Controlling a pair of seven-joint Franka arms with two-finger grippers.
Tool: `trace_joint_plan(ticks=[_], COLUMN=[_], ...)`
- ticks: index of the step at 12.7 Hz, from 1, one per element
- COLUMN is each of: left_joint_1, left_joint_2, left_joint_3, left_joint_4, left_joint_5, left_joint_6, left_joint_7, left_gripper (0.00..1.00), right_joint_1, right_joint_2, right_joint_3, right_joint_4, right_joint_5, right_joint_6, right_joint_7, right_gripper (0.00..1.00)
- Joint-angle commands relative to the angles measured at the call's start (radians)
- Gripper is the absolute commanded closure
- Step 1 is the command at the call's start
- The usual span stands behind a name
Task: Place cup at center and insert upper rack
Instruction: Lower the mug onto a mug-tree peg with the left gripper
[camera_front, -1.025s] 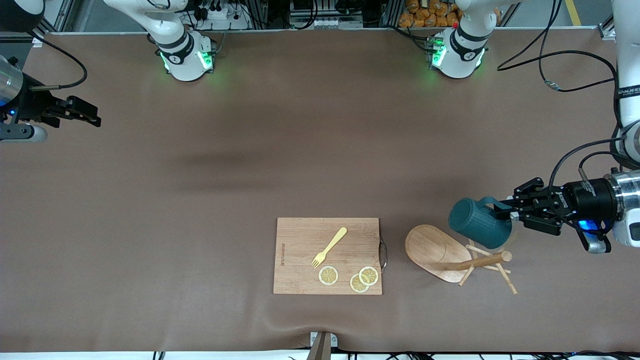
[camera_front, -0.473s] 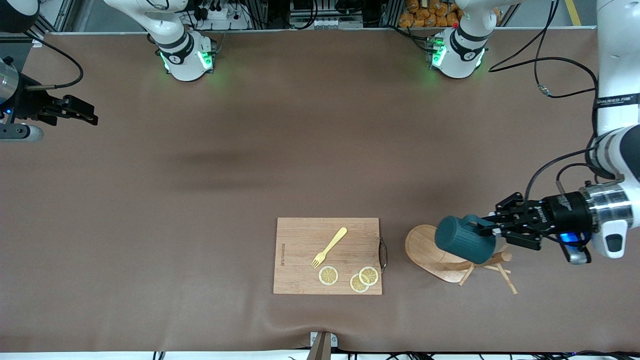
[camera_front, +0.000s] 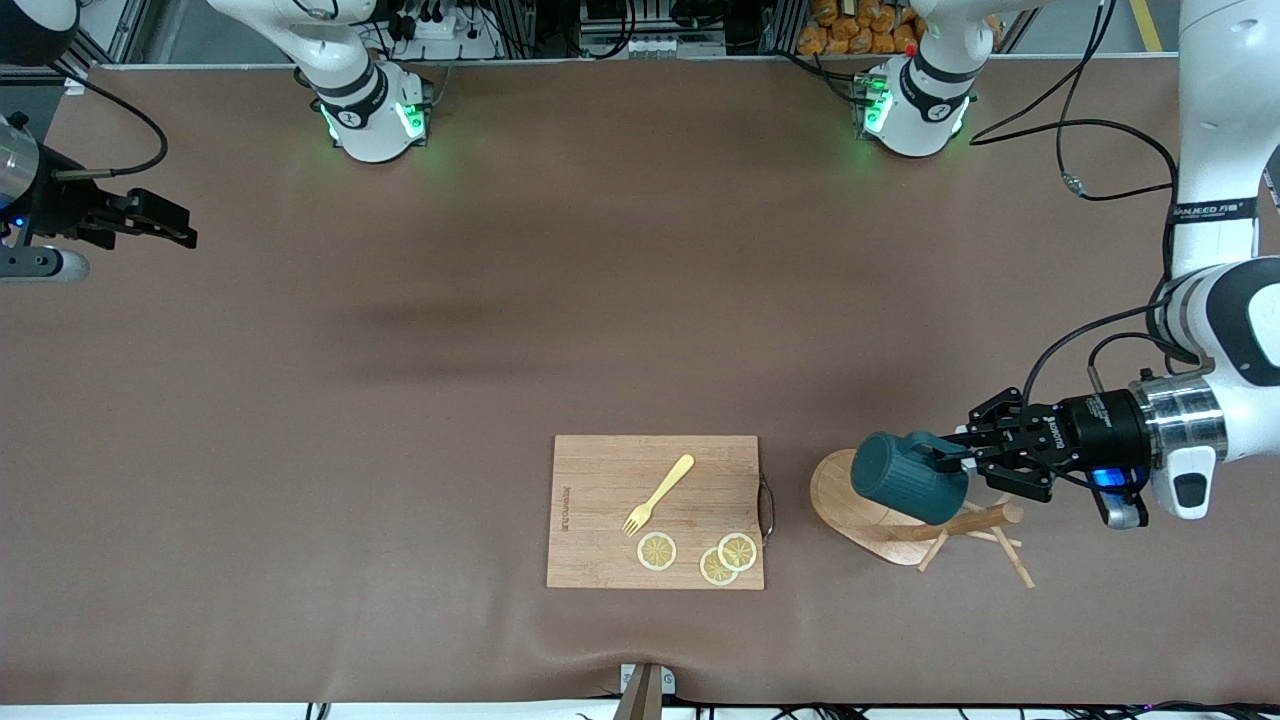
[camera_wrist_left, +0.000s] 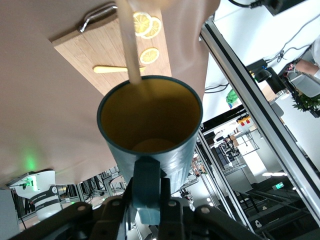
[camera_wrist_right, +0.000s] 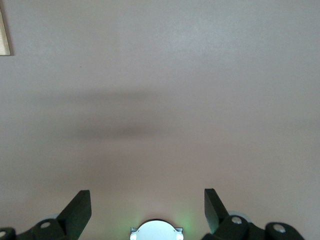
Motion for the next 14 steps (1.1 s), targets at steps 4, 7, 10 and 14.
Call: trace_joint_plan(ticks=[4,7,10,14], left_joint_1=[0.032,0.054,0.057,0.058], left_joint_2=[0.015,0.028,0.047,0.070], left_joint_3=[0.000,0.000,0.000,0.000], left_joint_4=[-0.009,-0.009,-0.005,-0.003], left_joint_5=[-0.016,-0.019,-0.023,-0.048], left_joint_6=[0.009,0.009,0.010,0.012], left_joint_7=[-0.031,-0.036,-0.036,-0.024], left_gripper=[1.00,1.00,1.00,1.00], right_joint_1=[-0.018,-0.021,-0.021,-0.022], right_joint_2=[-0.018,-0.018,-0.018,-0.018], right_joint_3=[0.012,0.012,0.012,0.012], right_joint_4=[-0.014,-0.014,-0.014,-0.014], right_joint_5=[0.009,0.009,0.009,0.009], right_joint_6=[-0.007,-0.017,-0.010,-0.008], right_joint_7=[-0.018,-0.018,-0.018,-0.018], right_gripper=[0.00,0.00,0.00,0.00])
